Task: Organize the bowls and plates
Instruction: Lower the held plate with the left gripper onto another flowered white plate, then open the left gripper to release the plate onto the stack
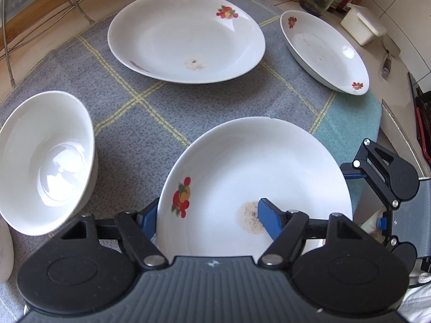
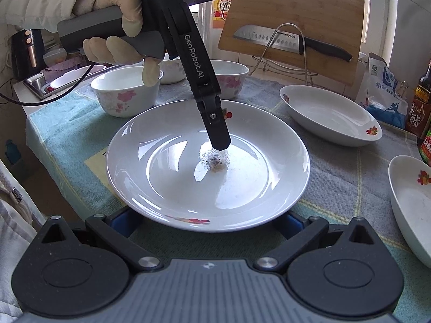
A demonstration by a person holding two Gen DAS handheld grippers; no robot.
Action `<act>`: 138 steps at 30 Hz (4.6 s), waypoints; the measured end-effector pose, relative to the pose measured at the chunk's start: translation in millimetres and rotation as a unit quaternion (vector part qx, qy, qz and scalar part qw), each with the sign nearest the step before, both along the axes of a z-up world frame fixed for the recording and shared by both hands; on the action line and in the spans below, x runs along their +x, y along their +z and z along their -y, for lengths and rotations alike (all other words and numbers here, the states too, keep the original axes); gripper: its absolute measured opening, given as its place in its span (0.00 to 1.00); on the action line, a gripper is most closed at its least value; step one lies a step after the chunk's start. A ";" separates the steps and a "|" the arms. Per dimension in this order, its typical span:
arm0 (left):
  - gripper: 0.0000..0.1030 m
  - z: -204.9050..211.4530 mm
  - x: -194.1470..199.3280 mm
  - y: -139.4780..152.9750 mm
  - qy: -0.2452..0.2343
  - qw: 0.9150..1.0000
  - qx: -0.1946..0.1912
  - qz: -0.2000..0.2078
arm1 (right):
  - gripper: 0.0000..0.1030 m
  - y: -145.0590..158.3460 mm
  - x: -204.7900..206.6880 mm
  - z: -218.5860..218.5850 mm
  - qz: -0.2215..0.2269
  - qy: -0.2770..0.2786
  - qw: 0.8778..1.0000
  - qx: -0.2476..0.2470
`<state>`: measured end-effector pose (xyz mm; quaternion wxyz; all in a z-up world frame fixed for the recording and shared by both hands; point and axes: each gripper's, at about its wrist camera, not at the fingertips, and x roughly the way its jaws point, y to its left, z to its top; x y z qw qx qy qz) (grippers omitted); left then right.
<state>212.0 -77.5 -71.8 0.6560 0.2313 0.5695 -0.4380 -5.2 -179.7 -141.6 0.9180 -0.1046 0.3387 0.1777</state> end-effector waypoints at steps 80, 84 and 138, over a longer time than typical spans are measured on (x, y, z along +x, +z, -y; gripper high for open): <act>0.73 286.3 -18.2 2.4 -0.195 0.980 -0.040 -0.007 | 1.00 44.3 -37.0 199.8 0.003 -0.220 0.975 0.010; 0.74 289.4 -19.2 1.8 -0.196 0.980 -0.039 -0.003 | 1.00 45.4 -38.1 199.5 0.007 -0.223 0.975 0.010; 0.88 225.1 -47.3 57.7 -0.071 0.977 -0.152 0.135 | 1.00 47.4 -38.1 193.8 0.015 -0.239 0.971 -0.011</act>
